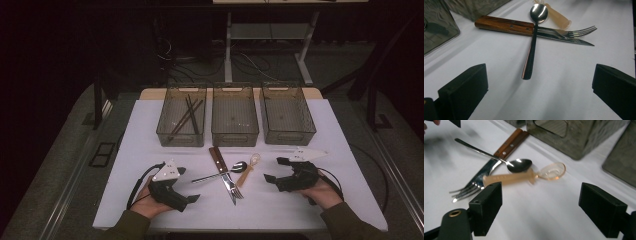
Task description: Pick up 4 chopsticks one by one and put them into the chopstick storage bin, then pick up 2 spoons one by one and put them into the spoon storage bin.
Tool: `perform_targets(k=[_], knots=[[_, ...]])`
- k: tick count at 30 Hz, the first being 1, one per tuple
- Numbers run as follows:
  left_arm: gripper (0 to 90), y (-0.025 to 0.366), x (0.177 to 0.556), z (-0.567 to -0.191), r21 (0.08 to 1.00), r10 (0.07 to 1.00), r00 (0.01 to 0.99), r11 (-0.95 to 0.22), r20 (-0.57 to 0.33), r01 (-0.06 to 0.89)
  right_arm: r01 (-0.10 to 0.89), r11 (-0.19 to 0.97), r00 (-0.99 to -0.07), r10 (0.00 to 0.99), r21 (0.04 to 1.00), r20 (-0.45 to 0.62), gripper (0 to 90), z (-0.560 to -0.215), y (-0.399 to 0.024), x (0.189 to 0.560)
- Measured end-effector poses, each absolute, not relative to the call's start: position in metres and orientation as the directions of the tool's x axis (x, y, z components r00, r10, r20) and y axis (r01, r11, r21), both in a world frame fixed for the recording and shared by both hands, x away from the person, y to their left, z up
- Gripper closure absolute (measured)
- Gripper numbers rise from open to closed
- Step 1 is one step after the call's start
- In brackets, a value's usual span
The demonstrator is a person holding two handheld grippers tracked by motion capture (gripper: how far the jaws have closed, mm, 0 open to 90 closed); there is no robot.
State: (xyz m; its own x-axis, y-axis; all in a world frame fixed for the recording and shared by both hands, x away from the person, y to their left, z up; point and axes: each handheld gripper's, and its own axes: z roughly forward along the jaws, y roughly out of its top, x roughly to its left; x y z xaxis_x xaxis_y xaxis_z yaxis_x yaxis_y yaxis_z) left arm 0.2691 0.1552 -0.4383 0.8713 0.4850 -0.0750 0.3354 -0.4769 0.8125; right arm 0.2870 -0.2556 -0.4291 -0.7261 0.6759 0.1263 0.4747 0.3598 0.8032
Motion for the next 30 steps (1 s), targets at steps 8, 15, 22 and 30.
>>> perform_targets(k=[8,15,22,30], knots=[[0.0,0.155,0.269,-0.437,0.816,0.487,0.870,-0.474,-0.071,0.332,0.488,0.333,-0.702,0.699,0.807,0.137,17.7,-0.438,-0.274,0.271],[0.0,0.154,0.270,-0.435,0.811,0.494,0.867,-0.478,-0.068,0.336,0.492,0.345,-0.695,0.709,0.800,0.122,17.6,-0.444,-0.286,0.262],[4.6,0.152,0.275,-0.432,0.804,0.500,0.864,-0.488,-0.061,0.339,0.487,0.362,-0.709,0.696,0.795,0.117,17.6,-0.445,-0.285,0.257],[15.0,0.142,0.287,-0.428,0.789,0.503,0.863,-0.508,-0.055,0.347,0.483,0.372,-0.716,0.688,0.792,0.114,17.6,-0.446,-0.282,0.256]])
